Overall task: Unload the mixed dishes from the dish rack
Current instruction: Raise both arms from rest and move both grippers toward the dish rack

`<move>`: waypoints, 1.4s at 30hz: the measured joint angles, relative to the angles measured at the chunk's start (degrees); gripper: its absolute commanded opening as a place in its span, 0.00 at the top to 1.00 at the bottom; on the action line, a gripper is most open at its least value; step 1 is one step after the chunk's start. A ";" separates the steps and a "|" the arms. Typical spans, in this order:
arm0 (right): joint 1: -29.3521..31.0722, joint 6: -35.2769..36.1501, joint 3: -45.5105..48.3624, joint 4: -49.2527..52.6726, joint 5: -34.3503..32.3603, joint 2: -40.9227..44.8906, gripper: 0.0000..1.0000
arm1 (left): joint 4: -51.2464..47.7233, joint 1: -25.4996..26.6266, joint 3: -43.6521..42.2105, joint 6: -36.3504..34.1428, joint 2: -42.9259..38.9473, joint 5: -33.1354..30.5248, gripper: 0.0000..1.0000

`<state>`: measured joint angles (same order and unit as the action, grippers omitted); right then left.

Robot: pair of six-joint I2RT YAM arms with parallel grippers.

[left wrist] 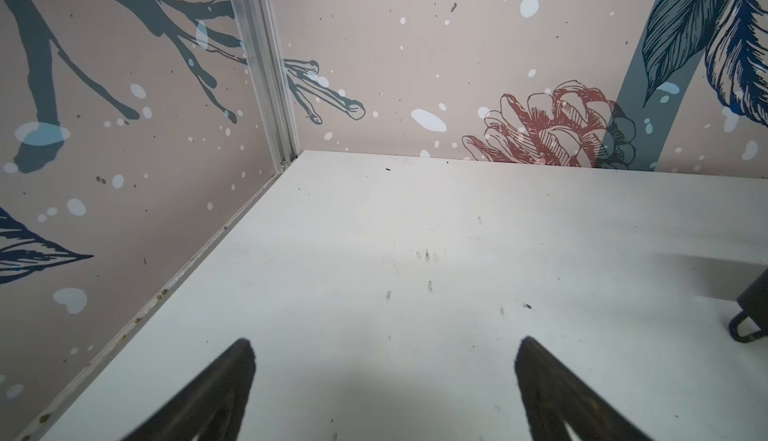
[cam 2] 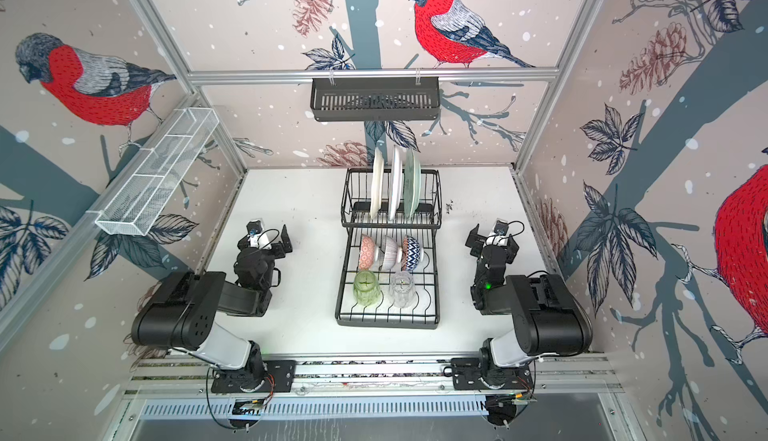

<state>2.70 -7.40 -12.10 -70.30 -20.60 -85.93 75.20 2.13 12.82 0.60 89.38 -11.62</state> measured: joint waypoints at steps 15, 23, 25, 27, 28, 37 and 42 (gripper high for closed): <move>0.00 0.00 -0.02 0.00 0.00 -0.02 0.00 | 0.00 0.04 0.00 0.00 0.00 0.00 0.02; 1.22 0.28 -1.11 2.27 -0.26 1.42 0.00 | 0.04 0.04 -0.07 0.00 -0.02 -0.04 0.02; 2.97 1.60 -1.40 2.99 -0.74 3.61 0.01 | 0.02 0.04 -0.68 0.66 -0.76 -1.36 0.03; 4.46 2.58 -1.16 3.56 -1.88 5.51 0.01 | 0.04 0.04 -1.29 1.11 -1.86 -3.65 0.03; 5.27 3.10 -1.05 4.09 -2.71 6.38 0.01 | 0.11 0.04 -1.33 1.14 -2.08 -4.09 0.03; 9.57 4.17 -2.91 12.31 -10.40 16.92 0.00 | -13.07 2.64 3.13 3.76 -13.40 -13.35 0.03; 10.54 -1.92 -6.95 24.79 -11.26 24.13 0.01 | -24.57 5.73 6.14 7.93 -18.14 -17.73 0.03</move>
<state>13.23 -9.32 -19.05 -45.52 -31.86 -61.80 50.63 7.86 18.96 8.54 71.24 -29.34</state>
